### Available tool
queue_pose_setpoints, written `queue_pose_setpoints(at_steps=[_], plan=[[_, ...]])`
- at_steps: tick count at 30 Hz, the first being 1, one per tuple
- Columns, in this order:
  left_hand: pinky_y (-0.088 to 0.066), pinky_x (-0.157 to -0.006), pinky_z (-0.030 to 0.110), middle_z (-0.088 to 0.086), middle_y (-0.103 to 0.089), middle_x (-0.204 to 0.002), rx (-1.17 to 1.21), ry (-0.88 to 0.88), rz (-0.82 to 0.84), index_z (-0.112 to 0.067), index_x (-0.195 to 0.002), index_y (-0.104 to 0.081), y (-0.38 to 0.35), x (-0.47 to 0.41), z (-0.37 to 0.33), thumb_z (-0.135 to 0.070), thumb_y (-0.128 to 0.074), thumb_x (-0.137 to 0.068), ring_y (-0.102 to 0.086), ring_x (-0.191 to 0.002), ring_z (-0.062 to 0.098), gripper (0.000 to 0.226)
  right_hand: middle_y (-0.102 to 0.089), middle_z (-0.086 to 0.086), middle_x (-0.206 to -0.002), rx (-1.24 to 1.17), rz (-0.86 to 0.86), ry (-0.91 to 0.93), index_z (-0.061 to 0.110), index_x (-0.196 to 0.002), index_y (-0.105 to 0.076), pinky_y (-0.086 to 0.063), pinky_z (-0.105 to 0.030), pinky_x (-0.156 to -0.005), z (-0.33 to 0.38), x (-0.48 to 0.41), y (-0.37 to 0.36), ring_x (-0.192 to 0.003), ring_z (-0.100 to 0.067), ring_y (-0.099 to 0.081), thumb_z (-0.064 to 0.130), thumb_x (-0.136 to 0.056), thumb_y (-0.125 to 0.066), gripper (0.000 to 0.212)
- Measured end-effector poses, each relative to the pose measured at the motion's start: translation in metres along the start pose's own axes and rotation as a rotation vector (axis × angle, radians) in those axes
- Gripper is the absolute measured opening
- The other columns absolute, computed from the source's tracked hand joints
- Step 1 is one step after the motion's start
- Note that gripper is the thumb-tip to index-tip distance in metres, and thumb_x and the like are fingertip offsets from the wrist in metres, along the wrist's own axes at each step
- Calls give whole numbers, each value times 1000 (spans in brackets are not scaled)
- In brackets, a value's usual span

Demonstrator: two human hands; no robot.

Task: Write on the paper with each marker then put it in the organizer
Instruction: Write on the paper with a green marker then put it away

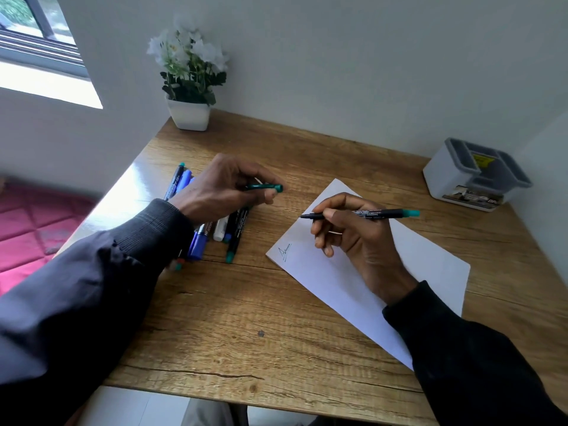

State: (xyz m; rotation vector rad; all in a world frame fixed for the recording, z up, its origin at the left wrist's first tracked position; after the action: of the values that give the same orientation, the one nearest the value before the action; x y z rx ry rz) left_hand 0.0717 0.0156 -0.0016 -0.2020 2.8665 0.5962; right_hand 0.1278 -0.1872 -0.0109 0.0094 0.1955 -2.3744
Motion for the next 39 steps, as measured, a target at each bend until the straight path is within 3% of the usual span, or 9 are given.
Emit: queue_pose_setpoints(at_steps=[7,13,22,27,31,35,39], plan=[[-57,-94,47,7,-77,-106,142,10,-58,3,-107,-73,-8,2,-7,-4,-77,-82,-73,-102,23,26,-71,-31,-89,13,-18,128,-5,-100,-65,-57,-34,-61,21,-5,4,-71,-36,-70,4,-93,-60,12],[-58,-90,39,5,-78,-102,215,34,-88,1,-108,-74,-10,3,-4,-2,-77,-83,-74,-97,22,25,-70,-35,-95,-60,12,130,-8,-101,-66,-57,-38,-65,27,-9,-2,-73,-40,-70,13,-97,-49,28],[-56,-92,56,10,-76,-104,208,25,-61,3,-106,-73,-15,4,-7,-3,-77,-82,-72,-98,30,25,-71,-33,-90,-51,3,136,-7,-99,-65,-56,-37,-62,26,-14,-4,-70,-39,-69,17,-99,-46,31],[-58,-91,46,6,-77,-103,225,26,-61,-5,-106,-76,-19,4,-14,-6,-78,-82,-72,-99,25,23,-63,-19,-68,115,-41,165,1,-87,-60,-45,-29,-47,29,-14,-6,-51,-29,-56,12,-102,-59,18],[-59,-90,40,4,-78,-102,239,1,-70,-6,-105,-76,-25,6,-21,-4,-76,-84,-74,-98,22,22,-69,-22,-77,178,35,181,-5,-93,-66,-48,-31,-50,30,-16,-14,-56,-31,-61,12,-97,-68,18],[-60,-87,37,3,-79,-97,226,11,-115,-5,-104,-76,-21,6,-22,-6,-79,-83,-74,-93,22,22,-70,-28,-83,39,37,107,-10,-107,-71,-50,-31,-53,33,-16,-1,-60,-34,-64,20,-99,-58,34],[-59,-79,26,3,-79,-93,211,28,-127,-5,-103,-77,-20,6,-22,-8,-80,-81,-74,-88,19,22,-70,-22,-76,142,-61,157,-1,-94,-72,-50,-30,-50,38,-11,16,-57,-32,-65,4,-98,-65,10]])
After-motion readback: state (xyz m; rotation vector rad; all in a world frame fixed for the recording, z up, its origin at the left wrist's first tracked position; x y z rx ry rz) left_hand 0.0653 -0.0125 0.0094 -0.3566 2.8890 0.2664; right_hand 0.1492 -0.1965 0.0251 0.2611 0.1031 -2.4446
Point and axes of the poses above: each hand's wrist, its own x-axis away from the middle knuckle, its own y-axis out of the back of the hand, z = x × y, the point moved 7 cm from there along -x, towards the middle knuckle
